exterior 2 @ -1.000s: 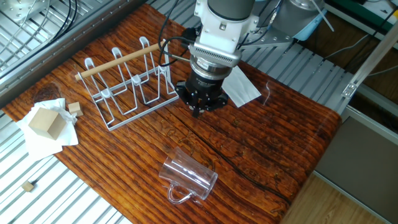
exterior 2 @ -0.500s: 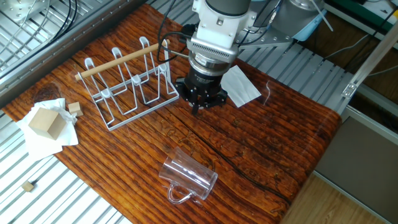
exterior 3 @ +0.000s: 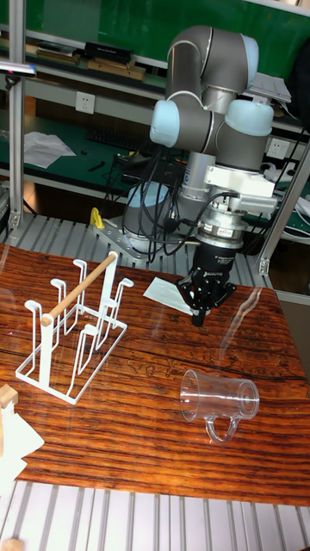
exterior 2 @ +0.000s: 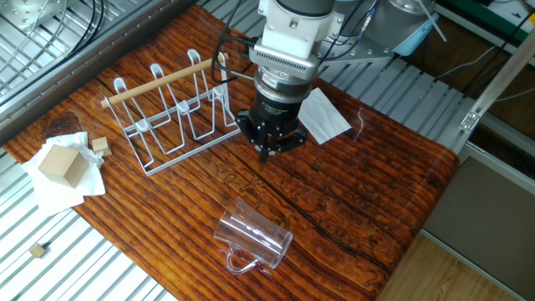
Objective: Put the cup on the cup rack
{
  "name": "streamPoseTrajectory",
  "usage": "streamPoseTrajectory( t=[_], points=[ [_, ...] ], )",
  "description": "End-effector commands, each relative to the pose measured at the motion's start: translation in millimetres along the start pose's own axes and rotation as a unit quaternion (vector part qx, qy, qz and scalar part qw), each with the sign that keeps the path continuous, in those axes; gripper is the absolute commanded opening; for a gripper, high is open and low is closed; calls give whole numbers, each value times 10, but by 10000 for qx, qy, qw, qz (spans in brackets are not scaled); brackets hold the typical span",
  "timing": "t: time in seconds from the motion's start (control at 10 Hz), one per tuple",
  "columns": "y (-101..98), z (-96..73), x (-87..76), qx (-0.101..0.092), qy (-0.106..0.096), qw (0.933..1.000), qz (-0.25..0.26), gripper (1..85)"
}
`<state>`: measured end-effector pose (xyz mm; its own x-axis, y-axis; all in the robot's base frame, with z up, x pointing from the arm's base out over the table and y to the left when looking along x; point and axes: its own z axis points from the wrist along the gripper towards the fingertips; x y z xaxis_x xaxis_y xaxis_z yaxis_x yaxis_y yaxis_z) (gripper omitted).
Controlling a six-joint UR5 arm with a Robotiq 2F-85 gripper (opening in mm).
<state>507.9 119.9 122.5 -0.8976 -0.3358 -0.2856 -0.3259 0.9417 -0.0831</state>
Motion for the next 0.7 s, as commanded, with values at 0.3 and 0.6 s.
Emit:
streamPoseTrajectory(
  t=[0.3,0.6],
  points=[
    [30,-15,-112,-86,-213,9996,133,10],
    [-8,-19,-52,-9,-80,9999,79,10]
  ],
)
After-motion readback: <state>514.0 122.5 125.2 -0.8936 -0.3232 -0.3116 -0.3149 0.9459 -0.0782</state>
